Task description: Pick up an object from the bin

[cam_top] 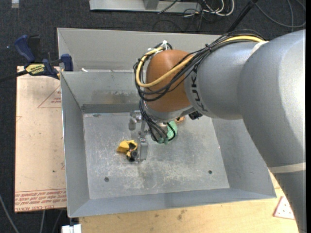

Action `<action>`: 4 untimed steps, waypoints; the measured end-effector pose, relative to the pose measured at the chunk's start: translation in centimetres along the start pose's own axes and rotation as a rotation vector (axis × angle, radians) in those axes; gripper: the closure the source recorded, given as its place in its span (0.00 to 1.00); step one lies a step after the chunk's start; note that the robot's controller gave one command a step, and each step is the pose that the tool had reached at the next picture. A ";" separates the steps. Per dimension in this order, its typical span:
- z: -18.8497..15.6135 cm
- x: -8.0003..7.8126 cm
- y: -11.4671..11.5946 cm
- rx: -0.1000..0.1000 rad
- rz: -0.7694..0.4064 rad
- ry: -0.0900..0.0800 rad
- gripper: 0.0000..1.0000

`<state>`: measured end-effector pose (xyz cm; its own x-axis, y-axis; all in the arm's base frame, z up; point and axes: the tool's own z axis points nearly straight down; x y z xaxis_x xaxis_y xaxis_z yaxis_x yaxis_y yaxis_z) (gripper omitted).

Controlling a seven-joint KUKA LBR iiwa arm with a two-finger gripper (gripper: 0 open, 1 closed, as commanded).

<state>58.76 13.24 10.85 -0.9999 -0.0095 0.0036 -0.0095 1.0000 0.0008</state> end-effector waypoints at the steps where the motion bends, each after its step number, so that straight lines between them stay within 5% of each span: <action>1: -3.5 1.0 0.6 -0.002 0.066 -0.008 0.00; 2: 2.9 1.6 1.1 -0.002 0.160 -0.007 0.00; 3: 4.7 1.7 1.7 -0.008 0.169 -0.011 1.00; 4: 4.6 1.8 1.6 -0.006 0.169 -0.012 1.00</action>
Offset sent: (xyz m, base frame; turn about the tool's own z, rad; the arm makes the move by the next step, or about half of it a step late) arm -0.0185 0.0106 -0.0385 0.1738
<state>56.96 14.84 6.22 -0.9873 0.1588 -0.0076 0.1588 0.9873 0.0077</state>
